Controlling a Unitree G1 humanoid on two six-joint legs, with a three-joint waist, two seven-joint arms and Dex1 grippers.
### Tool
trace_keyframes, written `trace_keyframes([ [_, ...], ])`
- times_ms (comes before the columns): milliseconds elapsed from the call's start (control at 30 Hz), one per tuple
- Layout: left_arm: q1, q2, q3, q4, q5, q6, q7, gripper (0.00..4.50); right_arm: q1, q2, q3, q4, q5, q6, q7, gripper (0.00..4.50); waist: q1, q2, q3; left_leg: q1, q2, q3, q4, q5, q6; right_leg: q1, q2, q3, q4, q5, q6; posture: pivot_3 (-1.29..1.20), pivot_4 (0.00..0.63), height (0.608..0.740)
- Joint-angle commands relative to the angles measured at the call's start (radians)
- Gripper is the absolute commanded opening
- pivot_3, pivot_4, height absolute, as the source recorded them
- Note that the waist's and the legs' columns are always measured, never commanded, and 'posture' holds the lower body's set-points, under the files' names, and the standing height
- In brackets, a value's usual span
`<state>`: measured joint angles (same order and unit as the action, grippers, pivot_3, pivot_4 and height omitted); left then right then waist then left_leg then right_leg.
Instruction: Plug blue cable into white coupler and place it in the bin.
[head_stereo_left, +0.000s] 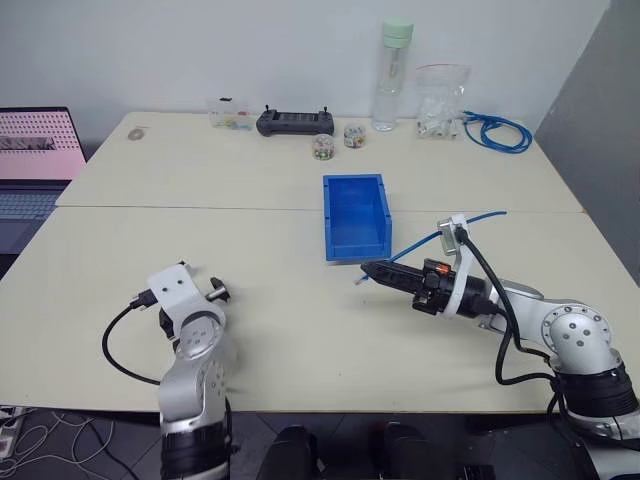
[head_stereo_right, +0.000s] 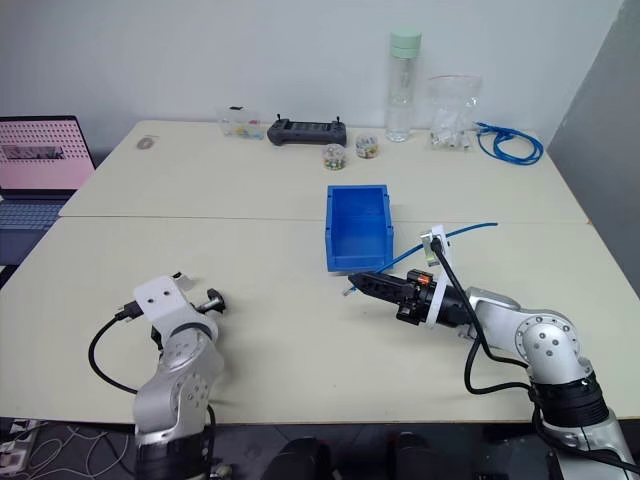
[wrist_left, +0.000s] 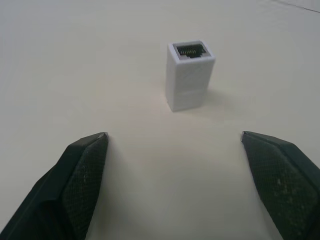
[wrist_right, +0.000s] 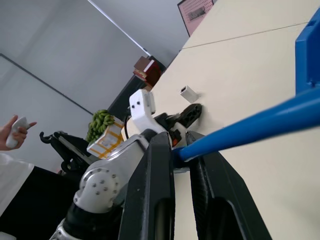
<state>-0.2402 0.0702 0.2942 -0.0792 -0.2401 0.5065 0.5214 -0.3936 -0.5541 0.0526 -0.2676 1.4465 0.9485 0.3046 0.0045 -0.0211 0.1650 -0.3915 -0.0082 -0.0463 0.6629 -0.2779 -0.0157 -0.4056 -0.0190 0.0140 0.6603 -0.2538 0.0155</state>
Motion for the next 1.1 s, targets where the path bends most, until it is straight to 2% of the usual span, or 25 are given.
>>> trace_keyframes([
  [33, -0.075, 0.012, 0.035, 0.132, 0.025, -0.085, -0.018, 4.46, -0.011, 0.013, -0.031, -0.030, -0.012, 0.009, 0.014, 0.16, 0.000, 0.000, 0.000, 0.000, 0.000, 0.000, 0.000, 0.000, 0.000, 0.000, 0.000, 0.000, 0.000, 0.000, 0.000, 0.00, 0.150, 0.740],
  [267, -0.158, 0.020, 0.079, 0.266, 0.021, -0.135, -0.038, 4.46, 0.009, 0.023, -0.057, -0.057, -0.011, 0.012, -0.009, 0.16, -0.003, 0.000, 0.000, 0.000, 0.000, 0.000, 0.000, 0.000, 0.000, 0.000, 0.000, 0.000, 0.001, 0.000, 0.000, 0.00, 0.150, 0.740],
  [367, -0.155, -0.003, 0.084, 0.251, 0.018, -0.120, -0.029, 4.04, 0.020, 0.026, -0.066, -0.066, -0.018, 0.013, -0.016, 0.16, -0.004, 0.000, 0.000, 0.001, 0.000, 0.000, 0.000, 0.000, 0.000, 0.000, 0.000, -0.001, 0.001, 0.000, 0.000, 0.00, 0.150, 0.740],
  [667, -0.152, -0.044, 0.074, 0.210, 0.038, -0.078, -0.022, 1.95, 0.036, 0.051, -0.085, -0.072, -0.014, 0.007, -0.045, 0.16, 0.003, 0.000, 0.000, 0.001, -0.001, 0.000, 0.000, 0.000, 0.000, 0.000, 0.000, 0.000, 0.002, 0.000, 0.000, 0.00, 0.150, 0.740],
  [867, -0.134, -0.032, 0.080, 0.183, 0.037, -0.056, -0.050, 0.78, 0.037, 0.080, -0.099, -0.076, -0.010, 0.006, -0.070, 0.16, 0.004, 0.000, 0.000, 0.001, -0.001, 0.000, 0.000, 0.000, 0.000, 0.000, -0.001, 0.000, 0.002, 0.000, 0.000, 0.00, 0.150, 0.740],
  [1000, -0.098, 0.000, 0.046, 0.116, 0.026, 0.040, -0.126, 0.80, 0.037, 0.080, -0.094, -0.089, -0.050, 0.002, -0.069, 0.16, 0.002, 0.000, 0.000, 0.001, -0.001, 0.000, 0.000, 0.000, 0.000, 0.000, 0.000, 0.000, 0.002, 0.000, 0.000, 0.00, 0.150, 0.740],
  [1067, -0.040, 0.061, -0.024, 0.013, -0.010, 0.147, -0.262, 0.80, 0.035, 0.072, -0.092, -0.111, -0.074, 0.002, -0.063, 0.16, 0.002, 0.000, 0.000, 0.001, -0.001, 0.000, 0.000, 0.000, 0.000, 0.000, 0.000, -0.001, 0.002, 0.000, 0.000, 0.00, 0.150, 0.740],
  [1100, 0.008, 0.145, -0.102, -0.054, -0.032, 0.178, -0.409, 0.80, 0.029, 0.053, -0.086, -0.132, -0.097, 0.006, -0.046, 0.16, 0.000, 0.000, 0.000, 0.001, -0.001, 0.000, 0.000, 0.000, 0.000, 0.000, 0.000, -0.001, 0.002, 0.000, 0.000, 0.00, 0.150, 0.740],
])
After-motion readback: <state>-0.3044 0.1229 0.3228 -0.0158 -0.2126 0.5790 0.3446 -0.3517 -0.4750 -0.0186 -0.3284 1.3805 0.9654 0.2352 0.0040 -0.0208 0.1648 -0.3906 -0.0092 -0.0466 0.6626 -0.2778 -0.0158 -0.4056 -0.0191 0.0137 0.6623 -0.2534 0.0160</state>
